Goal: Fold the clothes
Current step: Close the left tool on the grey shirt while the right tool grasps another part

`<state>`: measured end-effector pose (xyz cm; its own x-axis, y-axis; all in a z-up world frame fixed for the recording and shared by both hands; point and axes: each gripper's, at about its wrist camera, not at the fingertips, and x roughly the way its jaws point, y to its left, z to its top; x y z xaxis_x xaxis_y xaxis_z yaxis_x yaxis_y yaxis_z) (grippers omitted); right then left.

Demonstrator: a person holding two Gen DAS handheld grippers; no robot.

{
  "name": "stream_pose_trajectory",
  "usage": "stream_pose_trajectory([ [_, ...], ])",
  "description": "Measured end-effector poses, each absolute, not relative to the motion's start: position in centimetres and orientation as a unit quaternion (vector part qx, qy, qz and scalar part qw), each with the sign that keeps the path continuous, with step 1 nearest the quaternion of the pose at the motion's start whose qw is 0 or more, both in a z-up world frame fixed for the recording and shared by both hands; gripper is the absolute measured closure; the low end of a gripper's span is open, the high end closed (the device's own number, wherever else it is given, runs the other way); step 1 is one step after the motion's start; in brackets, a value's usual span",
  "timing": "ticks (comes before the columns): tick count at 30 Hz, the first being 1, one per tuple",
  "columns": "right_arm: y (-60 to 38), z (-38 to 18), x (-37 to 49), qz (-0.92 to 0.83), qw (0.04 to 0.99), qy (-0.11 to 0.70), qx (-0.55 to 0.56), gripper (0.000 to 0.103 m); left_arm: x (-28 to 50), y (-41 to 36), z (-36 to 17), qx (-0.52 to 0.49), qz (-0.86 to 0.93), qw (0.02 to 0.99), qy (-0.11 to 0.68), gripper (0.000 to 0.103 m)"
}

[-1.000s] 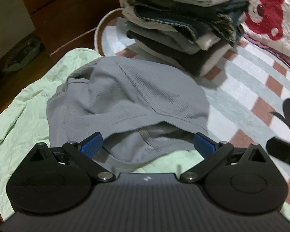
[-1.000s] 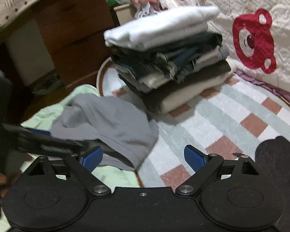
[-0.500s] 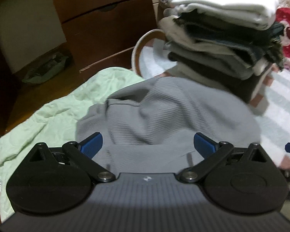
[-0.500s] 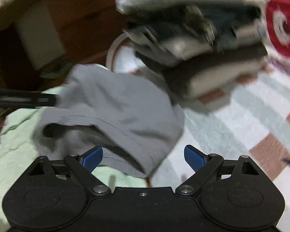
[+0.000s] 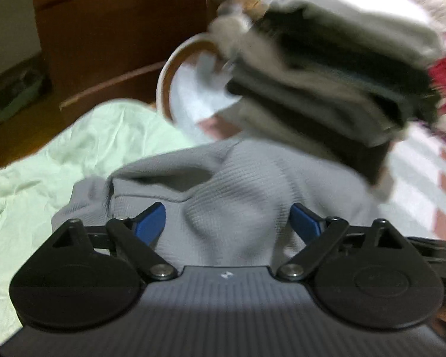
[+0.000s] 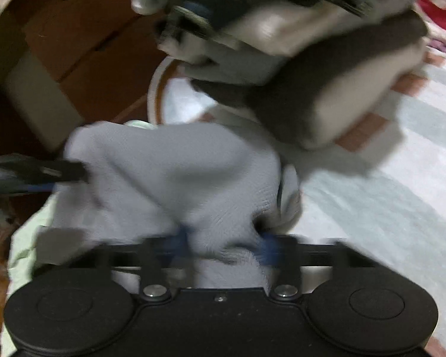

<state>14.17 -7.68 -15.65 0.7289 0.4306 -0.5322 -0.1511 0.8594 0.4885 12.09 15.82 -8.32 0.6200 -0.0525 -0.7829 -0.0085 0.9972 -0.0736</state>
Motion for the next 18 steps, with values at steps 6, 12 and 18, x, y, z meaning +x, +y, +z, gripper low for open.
stream_pose_trajectory([
  [6, -8.9, -11.8, 9.3, 0.236, 0.904, 0.253, 0.249, 0.091, 12.7, 17.2, -9.6, -0.114, -0.048, 0.876, 0.467, 0.053],
  [12, -10.0, -7.2, 3.2, 0.24, 0.911, 0.188, 0.278, 0.091, 7.3, 14.1, -5.3, -0.095, -0.105, 0.897, 0.418, 0.086],
  [18, -12.5, -1.2, -3.8, 0.203, 0.933, 0.126, 0.269, 0.092, 2.0, 9.8, 0.0, -0.053, -0.182, 0.92, 0.343, 0.088],
])
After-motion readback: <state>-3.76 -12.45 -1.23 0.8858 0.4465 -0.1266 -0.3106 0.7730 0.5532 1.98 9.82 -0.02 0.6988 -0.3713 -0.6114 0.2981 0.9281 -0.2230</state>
